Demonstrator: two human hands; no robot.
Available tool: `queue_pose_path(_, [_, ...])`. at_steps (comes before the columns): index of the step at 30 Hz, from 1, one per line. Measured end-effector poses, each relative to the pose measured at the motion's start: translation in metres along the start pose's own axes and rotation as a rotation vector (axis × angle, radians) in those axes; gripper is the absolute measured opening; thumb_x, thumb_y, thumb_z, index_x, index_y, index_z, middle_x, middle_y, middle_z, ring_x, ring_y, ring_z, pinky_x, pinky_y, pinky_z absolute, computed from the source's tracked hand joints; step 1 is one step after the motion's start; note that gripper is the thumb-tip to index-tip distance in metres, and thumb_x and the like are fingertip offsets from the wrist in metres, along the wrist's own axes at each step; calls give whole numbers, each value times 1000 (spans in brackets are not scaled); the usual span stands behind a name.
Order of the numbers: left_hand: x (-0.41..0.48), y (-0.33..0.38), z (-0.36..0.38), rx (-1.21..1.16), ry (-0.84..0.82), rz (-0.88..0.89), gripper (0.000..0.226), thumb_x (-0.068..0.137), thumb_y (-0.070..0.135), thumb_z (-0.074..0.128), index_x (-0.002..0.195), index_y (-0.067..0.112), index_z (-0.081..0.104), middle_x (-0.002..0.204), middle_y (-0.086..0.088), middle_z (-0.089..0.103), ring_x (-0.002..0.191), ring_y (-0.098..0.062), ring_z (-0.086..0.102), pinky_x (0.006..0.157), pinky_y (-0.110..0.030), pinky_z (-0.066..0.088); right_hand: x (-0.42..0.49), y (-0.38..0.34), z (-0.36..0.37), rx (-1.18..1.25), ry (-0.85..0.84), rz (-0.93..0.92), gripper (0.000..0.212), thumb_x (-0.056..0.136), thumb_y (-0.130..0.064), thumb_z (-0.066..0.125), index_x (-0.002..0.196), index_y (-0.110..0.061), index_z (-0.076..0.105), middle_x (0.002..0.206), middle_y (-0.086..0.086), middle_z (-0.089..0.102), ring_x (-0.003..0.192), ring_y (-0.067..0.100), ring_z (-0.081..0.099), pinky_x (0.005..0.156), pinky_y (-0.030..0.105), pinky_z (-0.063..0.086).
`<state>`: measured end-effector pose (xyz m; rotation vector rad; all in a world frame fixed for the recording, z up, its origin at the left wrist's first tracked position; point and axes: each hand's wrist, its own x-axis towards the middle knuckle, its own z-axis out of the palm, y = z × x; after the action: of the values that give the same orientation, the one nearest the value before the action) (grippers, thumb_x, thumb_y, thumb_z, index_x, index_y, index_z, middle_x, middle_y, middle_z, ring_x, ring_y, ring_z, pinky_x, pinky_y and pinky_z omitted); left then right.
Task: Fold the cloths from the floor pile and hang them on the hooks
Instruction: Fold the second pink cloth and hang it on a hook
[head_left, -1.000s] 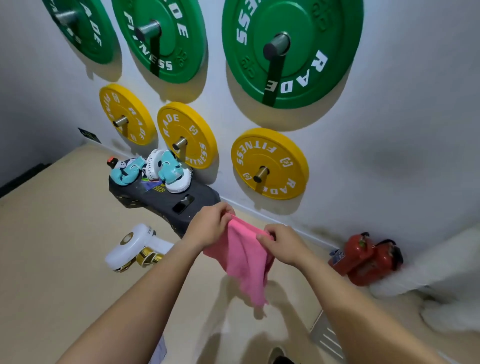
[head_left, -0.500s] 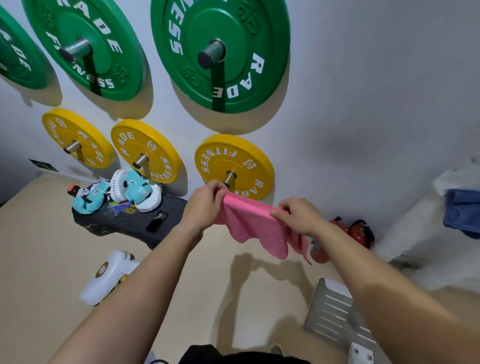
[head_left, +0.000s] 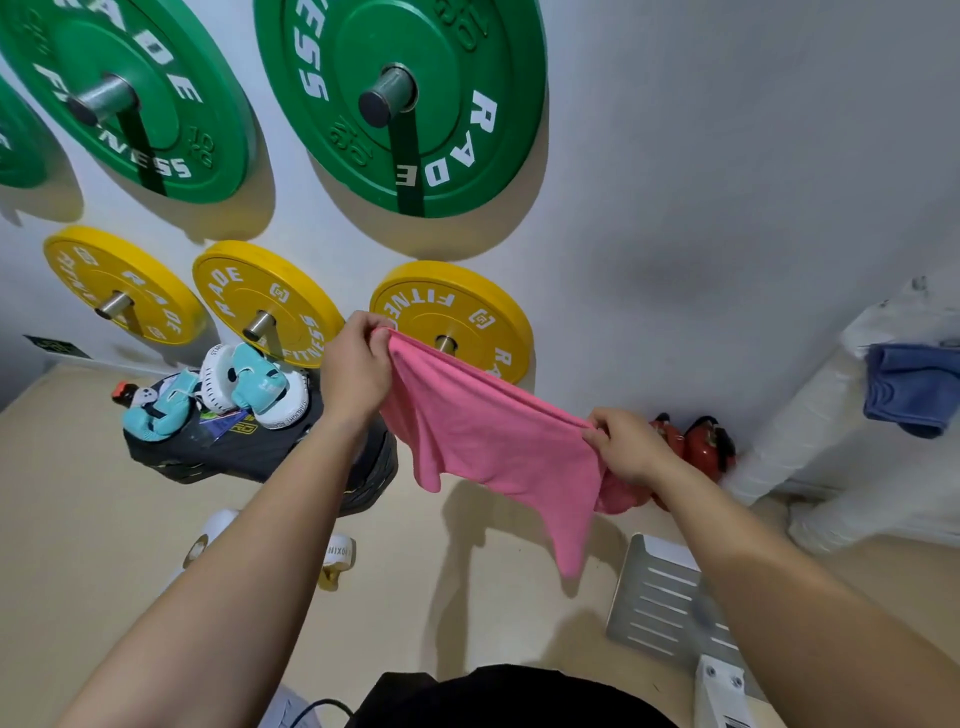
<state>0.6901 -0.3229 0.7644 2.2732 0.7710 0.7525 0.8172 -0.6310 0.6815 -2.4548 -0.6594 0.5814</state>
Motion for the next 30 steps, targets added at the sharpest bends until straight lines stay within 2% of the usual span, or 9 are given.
queue_pose_path(2, [-6, 0, 5, 23, -69, -13, 12, 96, 18, 54, 98, 19, 66, 95, -2, 71, 92, -26, 64, 80, -37, 49, -2, -1, 0, 121, 40, -52, 16, 93, -25, 59, 77, -25, 60, 69, -4, 61, 72, 20, 57, 67, 36, 45])
queue_pose_path(4, [-21, 5, 18, 10, -252, 19, 9, 94, 20, 61, 101, 21, 66, 88, -1, 68, 86, -26, 64, 78, -36, 50, -4, -16, -4, 215, 56, -140, 13, 90, -27, 63, 78, -31, 65, 70, -5, 64, 71, 14, 57, 67, 32, 43])
queue_pose_path(8, [-55, 34, 44, -107, -545, 131, 32, 90, 23, 70, 122, 27, 66, 87, 7, 62, 79, -8, 58, 70, -9, 40, -4, -56, -15, 250, 19, -300, 7, 86, -29, 68, 86, -32, 73, 82, -6, 71, 71, 4, 57, 65, 21, 42])
queue_pose_path(11, [-67, 49, 56, -157, -655, 162, 26, 89, 23, 72, 115, 24, 72, 96, 15, 67, 85, 3, 58, 73, -5, 40, -8, -70, -22, 255, -6, -349, 13, 87, -32, 69, 96, -26, 77, 86, -7, 72, 74, 1, 59, 65, 17, 43])
queue_pose_path(15, [-72, 54, 61, -119, -541, 143, 1, 88, 22, 72, 89, 22, 72, 82, 14, 67, 79, -3, 59, 69, -20, 43, -14, -61, -28, 315, 46, -297, 7, 82, -32, 75, 81, -25, 73, 74, -6, 66, 63, 3, 52, 57, 19, 41])
queue_pose_path(18, [-63, 58, 55, -97, -473, 151, 4, 88, 19, 72, 92, 19, 73, 81, 14, 66, 81, -10, 61, 70, -18, 44, -16, -39, -31, 314, 66, -223, 7, 82, -27, 74, 79, -25, 68, 78, -4, 66, 66, 6, 54, 62, 22, 44])
queue_pose_path(23, [-48, 52, 46, -2, -458, 182, 7, 87, 20, 73, 86, 26, 71, 79, 4, 70, 79, -17, 64, 73, -32, 47, -23, 4, -38, 258, -62, -151, 13, 91, -20, 66, 79, -26, 64, 75, -6, 59, 69, 9, 52, 65, 26, 42])
queue_pose_path(27, [-45, 50, 43, 40, -434, 215, 2, 88, 18, 71, 89, 20, 71, 80, 7, 68, 79, -14, 61, 68, -23, 42, -30, 26, -37, 156, -105, -72, 25, 99, -30, 54, 75, -22, 54, 72, -5, 54, 69, 14, 49, 62, 29, 38])
queue_pose_path(30, [-42, 46, 39, 33, -419, 194, 5, 88, 18, 71, 92, 16, 74, 88, 2, 73, 86, -17, 64, 75, -31, 47, -33, 37, -37, 109, -21, -44, 41, 100, -42, 48, 66, -18, 42, 64, -2, 46, 61, 17, 43, 59, 34, 32])
